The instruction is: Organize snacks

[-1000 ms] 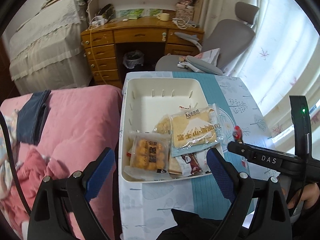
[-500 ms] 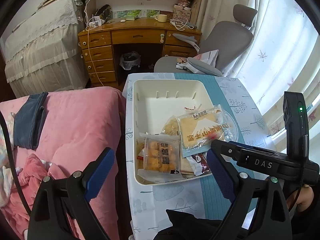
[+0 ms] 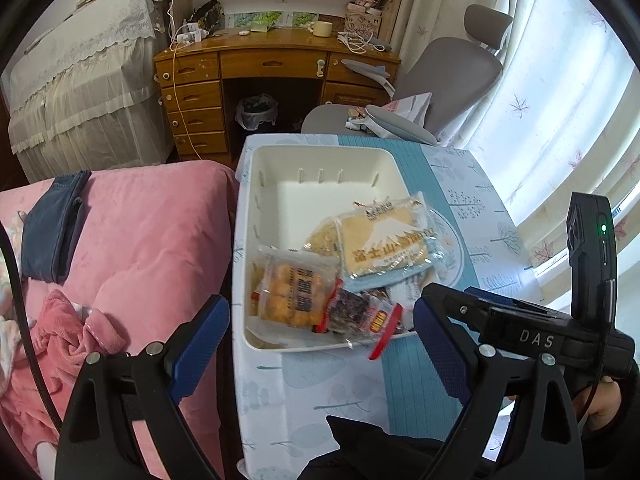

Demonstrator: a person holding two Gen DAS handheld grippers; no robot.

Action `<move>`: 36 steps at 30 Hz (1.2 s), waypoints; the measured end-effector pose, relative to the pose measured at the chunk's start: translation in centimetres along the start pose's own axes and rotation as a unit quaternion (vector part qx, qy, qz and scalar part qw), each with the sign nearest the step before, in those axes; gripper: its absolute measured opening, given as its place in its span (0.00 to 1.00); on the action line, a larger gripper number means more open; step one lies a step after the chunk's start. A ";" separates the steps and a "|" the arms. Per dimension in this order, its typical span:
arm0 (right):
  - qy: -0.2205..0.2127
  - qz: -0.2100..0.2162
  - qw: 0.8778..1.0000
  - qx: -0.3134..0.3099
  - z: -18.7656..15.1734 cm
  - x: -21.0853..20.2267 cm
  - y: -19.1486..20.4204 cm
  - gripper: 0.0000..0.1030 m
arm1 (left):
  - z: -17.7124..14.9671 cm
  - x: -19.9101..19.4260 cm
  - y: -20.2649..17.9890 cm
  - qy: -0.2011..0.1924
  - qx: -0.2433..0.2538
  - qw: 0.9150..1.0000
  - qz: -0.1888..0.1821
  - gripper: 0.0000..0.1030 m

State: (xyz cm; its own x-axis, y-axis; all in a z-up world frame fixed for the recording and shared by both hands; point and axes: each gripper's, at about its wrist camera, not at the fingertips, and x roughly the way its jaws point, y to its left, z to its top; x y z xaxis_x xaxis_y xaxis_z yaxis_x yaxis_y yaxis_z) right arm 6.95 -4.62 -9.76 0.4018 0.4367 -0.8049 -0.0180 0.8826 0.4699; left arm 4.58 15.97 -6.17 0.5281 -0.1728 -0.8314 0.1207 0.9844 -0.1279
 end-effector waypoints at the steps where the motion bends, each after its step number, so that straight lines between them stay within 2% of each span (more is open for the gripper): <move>1: 0.000 -0.003 1.000 -0.002 -0.2 -0.2 -0.3 0.85 | -0.1 0.1 -0.5 0.002 -0.002 1.000 0.000 0.90; 8: 0.018 -0.034 0.999 -0.018 -2.1 -3.0 -4.0 0.88 | -1.2 0.2 -5.0 0.017 -0.036 0.999 -0.003 0.90; 14: 0.032 -0.060 0.997 -0.048 -3.6 -7.5 -7.6 0.93 | -2.5 -0.1 -9.9 0.031 -0.061 0.998 -0.006 0.90; 19: 0.050 -0.065 0.994 -0.072 -4.6 -11.3 -9.9 0.94 | -4.3 -1.0 -13.1 0.038 -0.077 0.996 0.000 0.92; 23: 0.054 -0.075 0.991 -0.094 -5.6 -14.2 -10.0 0.96 | -5.4 -2.1 -14.5 0.052 -0.095 0.994 -0.008 0.99; 28: 0.045 -0.060 0.994 -0.081 -6.2 -17.5 -9.4 1.00 | -5.9 -4.0 -15.8 0.052 -0.092 0.994 0.001 0.99; 36: 0.005 -0.057 0.995 -0.082 -7.7 -20.8 -6.5 1.00 | -5.9 -7.4 -16.9 0.020 -0.082 0.996 0.021 0.99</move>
State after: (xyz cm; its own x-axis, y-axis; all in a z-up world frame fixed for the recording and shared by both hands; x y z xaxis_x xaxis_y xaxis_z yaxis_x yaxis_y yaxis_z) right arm -8.39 -18.14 1.11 0.4005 0.3339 -0.8533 -0.1233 0.9424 0.3109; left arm -6.32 0.77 -1.06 0.4949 -0.1329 -0.8587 -0.0420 0.9834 -0.1763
